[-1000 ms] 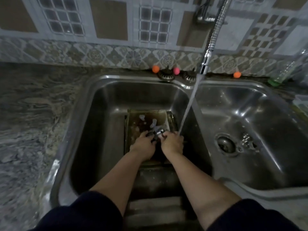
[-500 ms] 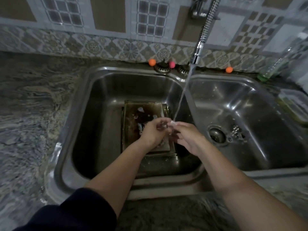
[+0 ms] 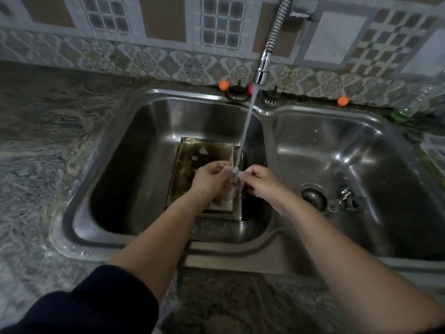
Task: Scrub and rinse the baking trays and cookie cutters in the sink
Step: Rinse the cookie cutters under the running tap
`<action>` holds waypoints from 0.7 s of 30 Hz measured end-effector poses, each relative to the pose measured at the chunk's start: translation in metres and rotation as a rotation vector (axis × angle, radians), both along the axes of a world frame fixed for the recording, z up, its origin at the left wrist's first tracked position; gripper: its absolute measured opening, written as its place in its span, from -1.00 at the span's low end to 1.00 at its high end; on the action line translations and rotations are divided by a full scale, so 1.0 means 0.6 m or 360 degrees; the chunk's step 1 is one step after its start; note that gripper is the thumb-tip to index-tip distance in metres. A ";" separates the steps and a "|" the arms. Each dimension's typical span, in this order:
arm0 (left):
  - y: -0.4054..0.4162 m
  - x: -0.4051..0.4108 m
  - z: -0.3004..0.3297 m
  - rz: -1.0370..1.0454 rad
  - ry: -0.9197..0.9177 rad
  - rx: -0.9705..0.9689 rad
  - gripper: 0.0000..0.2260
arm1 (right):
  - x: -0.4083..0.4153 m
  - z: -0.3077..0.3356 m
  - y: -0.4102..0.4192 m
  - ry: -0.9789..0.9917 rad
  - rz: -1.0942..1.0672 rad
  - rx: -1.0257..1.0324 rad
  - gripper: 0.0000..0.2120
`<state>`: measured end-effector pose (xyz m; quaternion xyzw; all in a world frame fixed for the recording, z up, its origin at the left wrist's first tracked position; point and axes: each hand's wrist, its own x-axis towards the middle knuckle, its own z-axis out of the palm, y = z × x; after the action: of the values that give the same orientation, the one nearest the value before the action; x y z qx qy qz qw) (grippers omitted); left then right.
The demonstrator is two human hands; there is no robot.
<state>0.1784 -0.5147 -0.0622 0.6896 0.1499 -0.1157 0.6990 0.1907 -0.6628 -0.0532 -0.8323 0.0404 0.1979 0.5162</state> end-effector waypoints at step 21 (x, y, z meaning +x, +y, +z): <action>-0.087 -0.026 0.029 0.0041 -0.0607 0.1126 -0.76 | 0.021 0.046 -0.075 -0.1017 0.0271 -0.0760 -0.58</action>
<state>0.1630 -0.5669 -0.0451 0.8948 0.0568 0.0820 0.4353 0.2035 -0.7076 -0.0257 -0.9488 -0.1462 -0.0438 0.2767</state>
